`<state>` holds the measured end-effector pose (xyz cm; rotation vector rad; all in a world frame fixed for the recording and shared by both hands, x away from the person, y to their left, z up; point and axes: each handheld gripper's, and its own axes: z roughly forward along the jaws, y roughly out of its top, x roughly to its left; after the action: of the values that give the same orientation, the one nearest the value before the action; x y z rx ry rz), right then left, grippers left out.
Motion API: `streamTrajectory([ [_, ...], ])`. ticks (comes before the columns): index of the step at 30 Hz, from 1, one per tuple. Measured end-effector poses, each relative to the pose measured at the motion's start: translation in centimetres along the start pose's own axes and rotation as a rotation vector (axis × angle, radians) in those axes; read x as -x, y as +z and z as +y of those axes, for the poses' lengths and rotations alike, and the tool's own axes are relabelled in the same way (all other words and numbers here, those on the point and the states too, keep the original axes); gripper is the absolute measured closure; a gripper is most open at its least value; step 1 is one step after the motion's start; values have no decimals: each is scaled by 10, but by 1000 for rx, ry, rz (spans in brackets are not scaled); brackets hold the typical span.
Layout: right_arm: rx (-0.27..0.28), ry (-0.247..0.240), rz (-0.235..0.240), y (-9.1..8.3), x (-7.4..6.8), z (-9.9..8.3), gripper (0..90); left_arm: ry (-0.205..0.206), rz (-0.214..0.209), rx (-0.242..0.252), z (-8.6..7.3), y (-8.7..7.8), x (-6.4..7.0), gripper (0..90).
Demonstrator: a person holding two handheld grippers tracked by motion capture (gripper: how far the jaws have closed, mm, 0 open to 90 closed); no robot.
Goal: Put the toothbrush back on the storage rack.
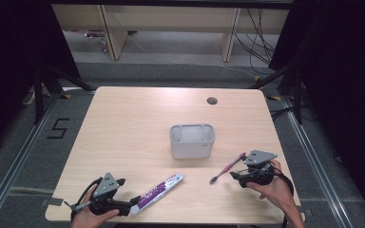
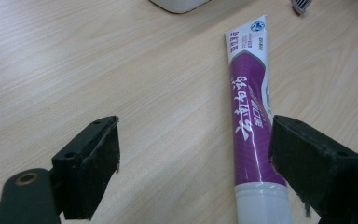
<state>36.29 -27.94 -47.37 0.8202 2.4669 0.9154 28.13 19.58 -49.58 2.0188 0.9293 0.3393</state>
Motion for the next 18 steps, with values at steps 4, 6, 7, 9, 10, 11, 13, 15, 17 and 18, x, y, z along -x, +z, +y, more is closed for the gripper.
streamTrajectory([
  [4,-19,-35,22,9,2,4,286,5,2,2,0,0,0,160],
  [6,-27,-32,26,11,2,5,289,5,3,3,0,0,0,160],
  [7,-31,-40,30,13,2,5,289,5,2,3,0,0,0,160],
  [9,-40,-53,40,17,2,6,289,7,-1,-5,0,-1,-1,160],
  [10,-36,-66,49,21,2,6,288,-11,4,17,-1,1,1,160],
  [11,-36,-66,49,21,2,6,288,-11,4,17,-1,1,1,160],
  [13,-49,-67,54,26,4,6,289,6,5,-5,0,0,0,160],
  [15,-68,-60,58,26,4,6,289,8,8,-9,0,0,0,160],
  [17,-52,-59,63,31,6,6,289,9,2,-5,0,0,0,160],
  [18,-52,-59,63,31,6,6,289,9,2,-5,0,0,0,160],
])
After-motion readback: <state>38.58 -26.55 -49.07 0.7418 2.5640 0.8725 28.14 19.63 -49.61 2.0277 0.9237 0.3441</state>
